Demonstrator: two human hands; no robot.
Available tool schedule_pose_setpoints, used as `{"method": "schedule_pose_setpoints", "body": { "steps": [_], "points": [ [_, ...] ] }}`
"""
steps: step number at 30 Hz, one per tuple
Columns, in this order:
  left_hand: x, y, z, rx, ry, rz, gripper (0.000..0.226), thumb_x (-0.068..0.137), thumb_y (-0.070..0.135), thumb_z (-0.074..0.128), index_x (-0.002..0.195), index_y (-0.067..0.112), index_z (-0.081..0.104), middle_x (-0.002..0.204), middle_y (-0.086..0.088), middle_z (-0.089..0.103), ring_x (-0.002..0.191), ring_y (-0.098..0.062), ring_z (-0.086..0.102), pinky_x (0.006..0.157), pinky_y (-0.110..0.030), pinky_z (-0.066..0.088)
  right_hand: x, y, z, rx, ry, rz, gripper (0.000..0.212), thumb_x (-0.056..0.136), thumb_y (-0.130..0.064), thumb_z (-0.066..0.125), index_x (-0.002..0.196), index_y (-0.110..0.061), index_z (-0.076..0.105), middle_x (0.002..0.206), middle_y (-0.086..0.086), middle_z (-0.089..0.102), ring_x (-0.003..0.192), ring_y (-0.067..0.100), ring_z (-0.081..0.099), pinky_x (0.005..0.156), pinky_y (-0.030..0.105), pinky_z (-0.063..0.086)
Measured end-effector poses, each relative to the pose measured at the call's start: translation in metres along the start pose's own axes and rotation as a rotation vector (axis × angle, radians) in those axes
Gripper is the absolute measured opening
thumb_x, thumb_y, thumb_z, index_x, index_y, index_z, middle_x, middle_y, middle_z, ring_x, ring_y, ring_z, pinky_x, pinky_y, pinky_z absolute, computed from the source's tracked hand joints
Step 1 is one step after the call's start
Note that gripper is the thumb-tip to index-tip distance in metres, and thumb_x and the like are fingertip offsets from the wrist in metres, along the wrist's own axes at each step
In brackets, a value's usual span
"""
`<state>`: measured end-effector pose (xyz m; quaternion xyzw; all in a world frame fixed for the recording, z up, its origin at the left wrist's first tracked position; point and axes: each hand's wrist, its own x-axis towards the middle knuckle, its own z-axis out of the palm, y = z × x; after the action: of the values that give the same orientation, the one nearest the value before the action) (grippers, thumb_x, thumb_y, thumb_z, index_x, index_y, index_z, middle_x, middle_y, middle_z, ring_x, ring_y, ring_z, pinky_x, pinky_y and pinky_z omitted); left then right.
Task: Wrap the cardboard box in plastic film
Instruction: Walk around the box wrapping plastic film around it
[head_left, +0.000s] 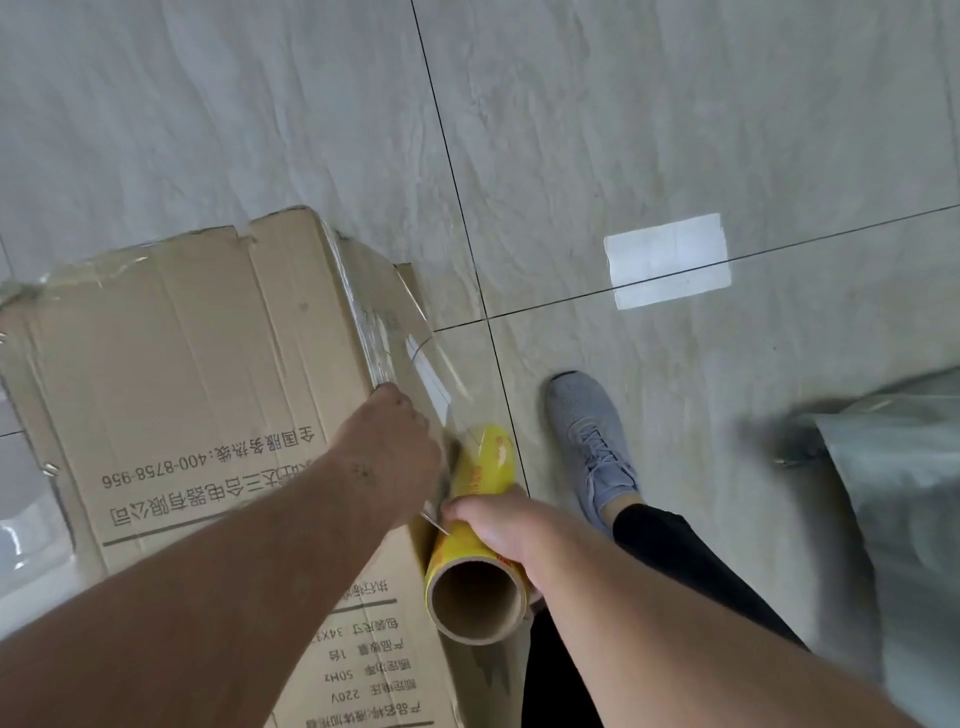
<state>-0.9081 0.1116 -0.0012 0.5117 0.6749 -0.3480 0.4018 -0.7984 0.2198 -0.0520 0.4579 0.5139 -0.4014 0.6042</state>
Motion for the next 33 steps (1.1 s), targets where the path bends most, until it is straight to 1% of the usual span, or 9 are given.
{"method": "schedule_pose_setpoints", "body": {
  "steps": [2,4,8,12,19,23,26,30,33],
  "points": [
    [-0.005,0.004,0.005,-0.03,0.023,0.012,0.033,0.103,0.035,0.047,0.13,0.024,0.063,0.132,-0.007,0.063,0.12,-0.029,0.057,0.106,-0.046,0.037,0.001,-0.003,-0.002,-0.011,0.001,0.003,0.116,0.065,-0.087,0.066,0.162,-0.028,0.042,0.138,0.015,0.066,0.118,0.041,0.07,0.104,0.057,0.059],
    [-0.008,0.008,0.008,-0.077,0.064,0.027,0.031,0.102,0.031,0.049,0.129,0.023,0.062,0.131,-0.005,0.064,0.121,-0.027,0.058,0.107,-0.045,0.037,-0.004,0.007,-0.006,0.186,-0.017,0.039,0.097,0.072,-0.083,0.067,0.152,-0.03,0.052,0.127,0.013,0.073,0.107,0.038,0.075,0.092,0.059,0.064],
    [-0.012,0.018,0.006,-0.092,0.092,0.039,0.028,0.1,0.023,0.049,0.125,0.022,0.062,0.125,-0.003,0.067,0.117,-0.027,0.061,0.106,-0.043,0.038,-0.002,0.046,0.0,0.642,-0.133,0.105,0.076,0.076,-0.064,0.09,0.136,-0.023,0.068,0.11,0.017,0.085,0.101,0.04,0.083,0.093,0.066,0.064],
    [-0.015,0.025,0.005,-0.114,0.097,-0.001,0.029,0.1,0.023,0.046,0.126,0.024,0.06,0.125,-0.002,0.067,0.118,-0.026,0.061,0.107,-0.042,0.037,0.002,0.051,0.008,0.767,-0.201,0.084,0.075,0.077,-0.056,0.091,0.138,-0.02,0.067,0.11,0.02,0.085,0.104,0.042,0.082,0.098,0.068,0.061],
    [-0.016,0.033,0.008,-0.145,0.137,-0.062,0.026,0.101,0.025,0.043,0.122,0.024,0.057,0.117,-0.003,0.069,0.112,-0.025,0.063,0.105,-0.041,0.038,-0.001,0.037,0.0,0.572,-0.186,0.04,0.069,0.077,-0.059,0.085,0.131,-0.02,0.066,0.113,0.019,0.083,0.103,0.04,0.081,0.095,0.064,0.064],
    [-0.016,0.036,0.004,-0.119,0.123,-0.07,0.031,0.102,0.024,0.043,0.129,0.025,0.058,0.121,-0.004,0.065,0.116,-0.026,0.06,0.108,-0.042,0.038,0.01,0.052,0.001,0.402,-0.152,-0.022,0.092,0.053,-0.069,0.086,0.132,-0.027,0.062,0.117,0.018,0.079,0.102,0.042,0.079,0.093,0.063,0.065],
    [-0.017,0.043,0.005,-0.131,0.127,-0.083,0.032,0.102,0.026,0.045,0.131,0.026,0.06,0.124,-0.005,0.061,0.12,-0.027,0.056,0.11,-0.043,0.035,0.017,0.066,0.002,0.219,-0.082,-0.072,0.102,0.045,-0.071,0.083,0.136,-0.028,0.064,0.116,0.014,0.078,0.105,0.04,0.077,0.105,0.06,0.06],
    [-0.013,0.055,0.012,-0.142,0.146,-0.085,0.036,0.1,0.027,0.048,0.131,0.02,0.065,0.138,-0.009,0.056,0.128,-0.029,0.052,0.114,-0.048,0.035,-0.011,0.055,0.002,0.013,-0.088,-0.069,0.109,0.066,-0.076,0.08,0.157,-0.027,0.045,0.132,0.013,0.067,0.114,0.039,0.07,0.107,0.058,0.058],
    [-0.014,0.071,0.024,-0.168,0.117,-0.041,0.031,0.1,0.028,0.046,0.124,0.021,0.064,0.127,-0.006,0.066,0.118,-0.027,0.06,0.107,-0.047,0.039,-0.03,0.035,0.0,-0.179,-0.065,-0.138,0.108,0.096,-0.07,0.069,0.174,-0.014,0.019,0.153,0.02,0.055,0.127,0.038,0.063,0.117,0.049,0.051]
  ]
}}
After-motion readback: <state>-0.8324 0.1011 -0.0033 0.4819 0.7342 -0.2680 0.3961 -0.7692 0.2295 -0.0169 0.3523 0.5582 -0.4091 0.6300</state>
